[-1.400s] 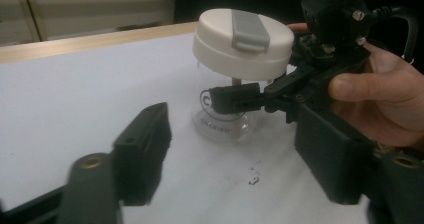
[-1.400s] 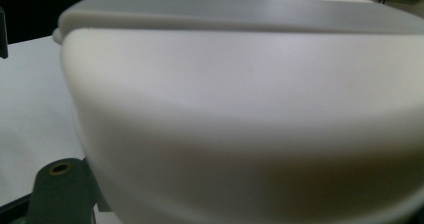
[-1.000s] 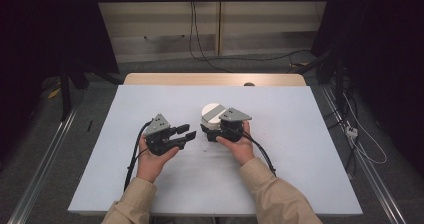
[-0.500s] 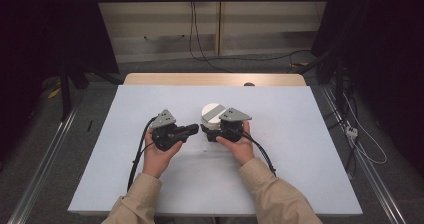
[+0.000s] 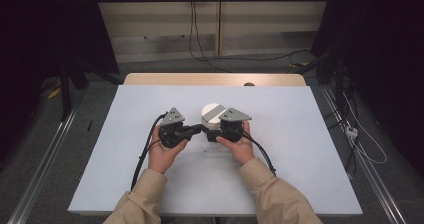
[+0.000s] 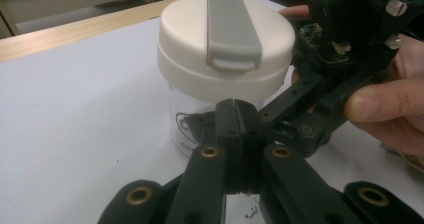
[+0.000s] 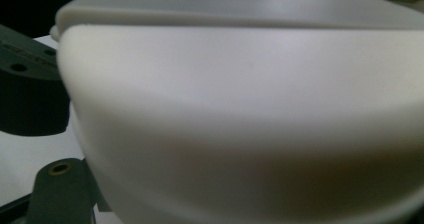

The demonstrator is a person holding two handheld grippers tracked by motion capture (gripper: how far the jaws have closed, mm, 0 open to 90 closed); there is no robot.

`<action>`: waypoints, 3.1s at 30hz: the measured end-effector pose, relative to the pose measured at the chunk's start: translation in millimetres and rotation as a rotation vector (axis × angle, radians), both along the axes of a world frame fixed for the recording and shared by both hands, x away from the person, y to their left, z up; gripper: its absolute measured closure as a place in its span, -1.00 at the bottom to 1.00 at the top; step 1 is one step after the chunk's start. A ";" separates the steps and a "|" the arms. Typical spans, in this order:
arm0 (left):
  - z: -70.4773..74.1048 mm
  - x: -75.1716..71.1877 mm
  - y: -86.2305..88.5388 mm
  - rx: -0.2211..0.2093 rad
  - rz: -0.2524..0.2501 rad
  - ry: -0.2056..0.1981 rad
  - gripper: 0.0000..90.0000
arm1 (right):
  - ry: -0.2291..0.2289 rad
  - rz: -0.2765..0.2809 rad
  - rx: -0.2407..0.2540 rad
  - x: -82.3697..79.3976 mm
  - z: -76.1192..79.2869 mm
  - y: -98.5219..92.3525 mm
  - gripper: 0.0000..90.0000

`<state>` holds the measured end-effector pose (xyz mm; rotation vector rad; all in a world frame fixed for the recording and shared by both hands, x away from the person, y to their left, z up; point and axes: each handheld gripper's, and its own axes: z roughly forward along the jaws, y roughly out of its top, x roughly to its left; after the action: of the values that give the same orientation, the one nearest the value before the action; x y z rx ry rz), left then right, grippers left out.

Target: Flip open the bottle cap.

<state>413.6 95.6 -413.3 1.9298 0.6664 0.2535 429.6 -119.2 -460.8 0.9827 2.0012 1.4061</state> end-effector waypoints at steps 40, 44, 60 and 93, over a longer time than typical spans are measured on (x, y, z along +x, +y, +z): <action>12.6 1.6 -6.1 -0.020 0.020 -0.027 1.00 | 0.001 0.000 -0.001 0.0 -0.6 0.1 -0.59; 14.9 2.8 -7.2 -0.031 0.019 -0.018 1.00 | 0.002 0.001 -0.002 -0.1 -0.7 0.1 -0.59; 26.1 6.4 -13.3 -0.041 0.010 -0.004 1.00 | 0.001 -0.001 -0.003 -0.1 -1.0 0.3 -0.59; 36.0 12.4 -21.3 -0.038 -0.004 0.003 1.00 | 0.002 0.001 -0.007 -0.1 -1.5 0.4 -0.59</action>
<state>426.0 74.3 -377.4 1.8957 0.6646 0.2343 429.5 -118.8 -462.3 0.9806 2.0067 1.3987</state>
